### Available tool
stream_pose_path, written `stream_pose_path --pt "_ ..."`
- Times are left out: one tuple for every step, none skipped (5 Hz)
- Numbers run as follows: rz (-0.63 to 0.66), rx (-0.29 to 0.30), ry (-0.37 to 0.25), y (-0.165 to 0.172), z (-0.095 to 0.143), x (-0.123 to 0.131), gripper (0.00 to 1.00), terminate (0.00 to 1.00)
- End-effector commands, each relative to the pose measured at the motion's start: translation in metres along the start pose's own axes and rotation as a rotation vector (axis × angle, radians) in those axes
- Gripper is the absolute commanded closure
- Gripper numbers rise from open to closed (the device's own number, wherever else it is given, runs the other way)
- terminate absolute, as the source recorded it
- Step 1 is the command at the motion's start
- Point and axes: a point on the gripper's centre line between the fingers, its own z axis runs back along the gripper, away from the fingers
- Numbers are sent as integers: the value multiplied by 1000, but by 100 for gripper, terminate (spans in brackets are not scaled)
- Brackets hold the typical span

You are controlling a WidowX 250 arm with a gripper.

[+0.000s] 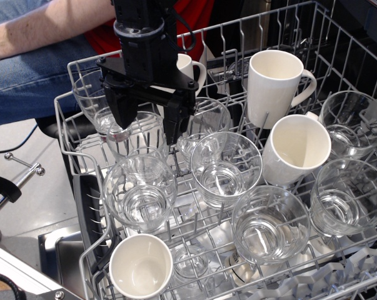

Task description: Pick up glass cup

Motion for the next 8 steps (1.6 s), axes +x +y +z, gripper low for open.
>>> stream_pose_path --pt "0 0 0 0 0 0 0 0" --pt "67 13 -36 -6 -16 6 0 0" --pt "101 28 -74 -9 -37 9 0 0" --pt "118 31 -94 -9 -61 13 0 0" --pt "118 48 -125 -6 -88 13 0 0" --pt "120 53 -156 -2 -106 16 0 0" --pt "129 49 -169 0 -123 16 0 0" --pt "139 45 -200 -3 -140 15 0 0"
